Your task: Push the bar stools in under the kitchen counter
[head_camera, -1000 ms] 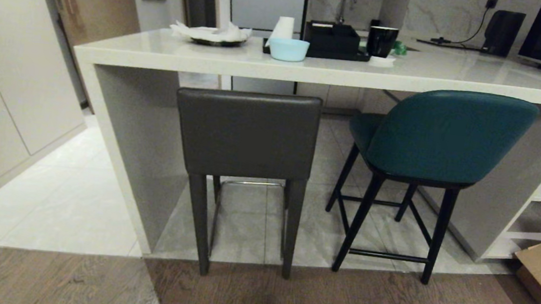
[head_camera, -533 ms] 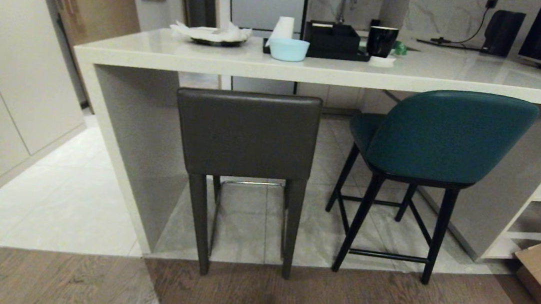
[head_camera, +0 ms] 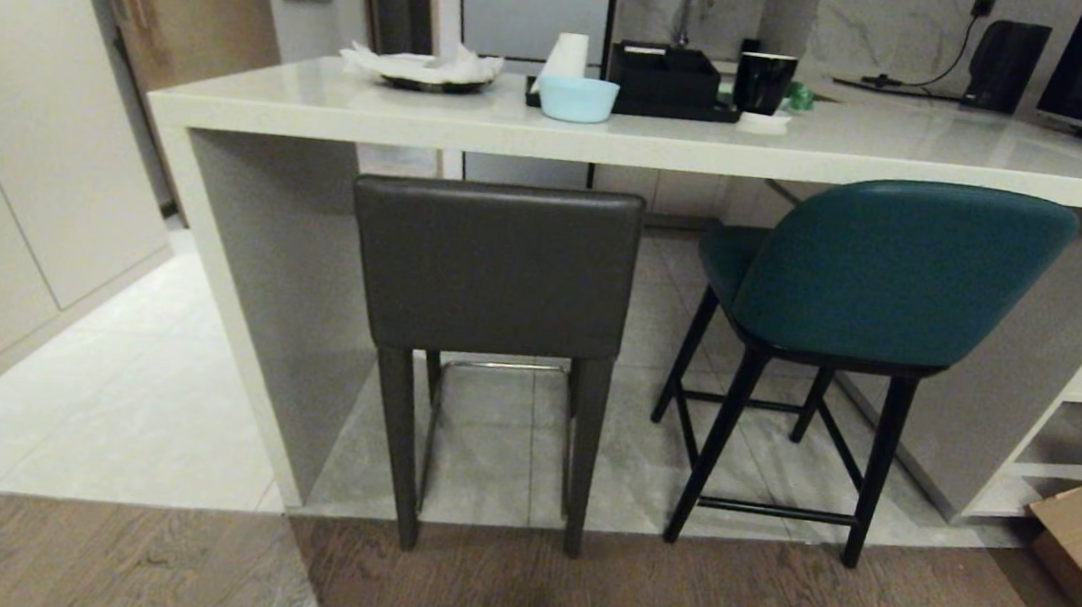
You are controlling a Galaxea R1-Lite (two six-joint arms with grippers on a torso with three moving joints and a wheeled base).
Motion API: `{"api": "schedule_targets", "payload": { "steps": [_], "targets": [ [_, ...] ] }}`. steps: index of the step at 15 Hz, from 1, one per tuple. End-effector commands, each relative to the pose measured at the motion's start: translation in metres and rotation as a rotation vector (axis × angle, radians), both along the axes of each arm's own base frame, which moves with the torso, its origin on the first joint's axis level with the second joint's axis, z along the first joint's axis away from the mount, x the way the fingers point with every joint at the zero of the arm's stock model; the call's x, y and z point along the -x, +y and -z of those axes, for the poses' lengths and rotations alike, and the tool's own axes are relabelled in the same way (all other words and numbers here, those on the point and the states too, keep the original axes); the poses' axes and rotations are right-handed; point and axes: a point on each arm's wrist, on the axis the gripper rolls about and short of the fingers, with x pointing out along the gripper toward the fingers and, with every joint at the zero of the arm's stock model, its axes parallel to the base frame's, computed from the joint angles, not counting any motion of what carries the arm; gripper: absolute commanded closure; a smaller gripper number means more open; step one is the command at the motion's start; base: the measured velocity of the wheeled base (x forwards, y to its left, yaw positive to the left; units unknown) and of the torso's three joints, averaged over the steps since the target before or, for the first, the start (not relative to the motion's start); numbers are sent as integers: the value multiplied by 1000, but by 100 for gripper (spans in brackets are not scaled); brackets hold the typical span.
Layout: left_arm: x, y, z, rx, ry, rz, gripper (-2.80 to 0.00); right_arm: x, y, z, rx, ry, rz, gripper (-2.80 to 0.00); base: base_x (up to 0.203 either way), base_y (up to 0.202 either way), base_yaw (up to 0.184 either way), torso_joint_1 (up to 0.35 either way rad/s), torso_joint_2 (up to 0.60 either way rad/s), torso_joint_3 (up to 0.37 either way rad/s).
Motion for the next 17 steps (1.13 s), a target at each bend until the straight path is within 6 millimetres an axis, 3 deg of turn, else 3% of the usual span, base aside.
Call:
{"api": "schedule_targets", "payload": {
  "steps": [1, 17],
  "targets": [
    [-1, 0, 3, 0, 10, 0, 0, 0, 0, 0, 0, 0, -2, 0, 0, 0, 0, 0, 0, 0],
    [-1, 0, 3, 15, 10, 2, 0, 0, 0, 0, 0, 0, -1, 0, 0, 0, 0, 0, 0, 0]
  ]
}}
